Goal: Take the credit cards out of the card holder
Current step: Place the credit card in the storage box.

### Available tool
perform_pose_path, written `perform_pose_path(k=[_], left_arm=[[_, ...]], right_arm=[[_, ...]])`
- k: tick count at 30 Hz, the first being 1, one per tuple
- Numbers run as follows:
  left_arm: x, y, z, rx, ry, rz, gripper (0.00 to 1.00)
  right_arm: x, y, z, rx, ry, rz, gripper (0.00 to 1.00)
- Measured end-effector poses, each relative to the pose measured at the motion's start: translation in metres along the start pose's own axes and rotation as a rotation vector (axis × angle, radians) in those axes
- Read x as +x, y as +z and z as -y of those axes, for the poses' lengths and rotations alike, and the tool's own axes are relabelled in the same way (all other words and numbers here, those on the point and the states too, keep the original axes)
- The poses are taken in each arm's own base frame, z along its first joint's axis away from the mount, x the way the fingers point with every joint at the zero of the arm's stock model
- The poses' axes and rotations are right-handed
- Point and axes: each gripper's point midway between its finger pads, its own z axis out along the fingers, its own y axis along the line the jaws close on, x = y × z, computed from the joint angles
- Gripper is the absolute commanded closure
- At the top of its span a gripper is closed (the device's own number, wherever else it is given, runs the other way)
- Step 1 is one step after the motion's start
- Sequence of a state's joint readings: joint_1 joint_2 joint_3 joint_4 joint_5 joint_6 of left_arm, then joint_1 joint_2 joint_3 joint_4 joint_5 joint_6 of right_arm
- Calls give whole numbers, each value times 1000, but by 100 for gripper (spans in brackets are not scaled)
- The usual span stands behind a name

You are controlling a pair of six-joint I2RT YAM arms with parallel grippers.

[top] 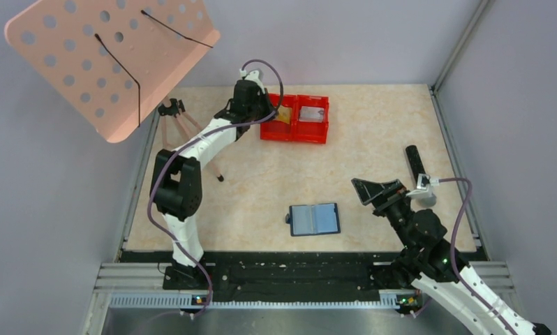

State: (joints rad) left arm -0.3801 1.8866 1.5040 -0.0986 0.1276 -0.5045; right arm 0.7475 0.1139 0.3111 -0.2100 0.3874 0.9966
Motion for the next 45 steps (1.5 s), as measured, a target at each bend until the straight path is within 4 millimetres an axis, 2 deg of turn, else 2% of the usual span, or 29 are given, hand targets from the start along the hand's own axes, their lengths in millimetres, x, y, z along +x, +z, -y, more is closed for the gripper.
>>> perform_pose_path(k=[7,16,26,45], left_arm=[[-12,27,-9,-21,7,17,100],[-12,50,-24,-42,19,6,100],[-14,71,-49,-49,-5,-8,100],[-11,99,-68,18,-52,-43,100]], right_arm=[[-9,-3,-12,-14,-4,5,1],[-1,2,-8,11,-17,-25,1],[10,14,0,66,-45,-64,1],[21,33,2,91,-69,-82,1]])
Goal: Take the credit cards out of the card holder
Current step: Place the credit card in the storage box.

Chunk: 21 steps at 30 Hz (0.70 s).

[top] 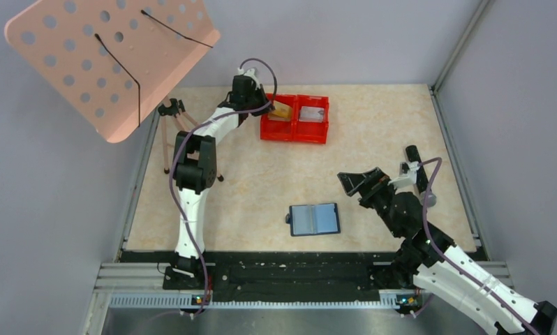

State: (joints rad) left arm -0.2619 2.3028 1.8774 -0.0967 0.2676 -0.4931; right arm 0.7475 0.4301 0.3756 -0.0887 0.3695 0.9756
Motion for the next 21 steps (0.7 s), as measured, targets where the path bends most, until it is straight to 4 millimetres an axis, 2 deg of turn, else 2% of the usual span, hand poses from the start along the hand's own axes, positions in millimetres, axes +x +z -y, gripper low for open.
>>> perform_pose_path(k=[5,12,21], left_arm=[[5,6,-6,-1,-19,-10,100],[-5,10,-2,14,-23,16,99],[-7,16,-4,11,-22,26,84]], right_arm=[[2,3,2,9,-11,-2,1],[0,4,2,11,-22,8,1],[-5,2,1,7,-33,28,1]])
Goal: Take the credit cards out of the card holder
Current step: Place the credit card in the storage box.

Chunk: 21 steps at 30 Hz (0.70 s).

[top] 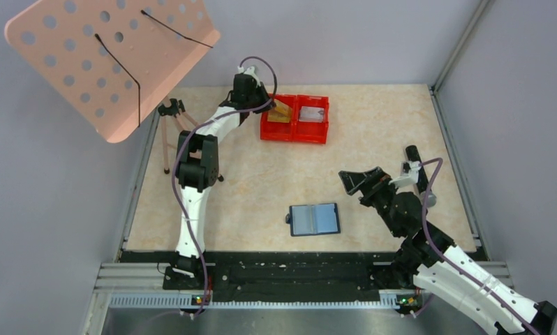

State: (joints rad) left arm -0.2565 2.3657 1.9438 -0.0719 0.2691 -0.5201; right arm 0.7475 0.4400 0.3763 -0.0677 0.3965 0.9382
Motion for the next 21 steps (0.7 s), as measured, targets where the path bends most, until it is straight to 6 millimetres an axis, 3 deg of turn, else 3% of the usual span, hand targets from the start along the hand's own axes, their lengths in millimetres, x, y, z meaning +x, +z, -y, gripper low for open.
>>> perform_pose_path(k=[11,15,21], left_arm=[[-11,-1,1,-14,30,28,65],[-10,-1,-1,-24,37,22,66],[-3,-8,0,-38,42,-17,75]], right_arm=[[-6,-2,-6,-13,3,11,1],[-8,-4,-8,-24,10,17,1],[-9,-5,-10,-30,22,19,1]])
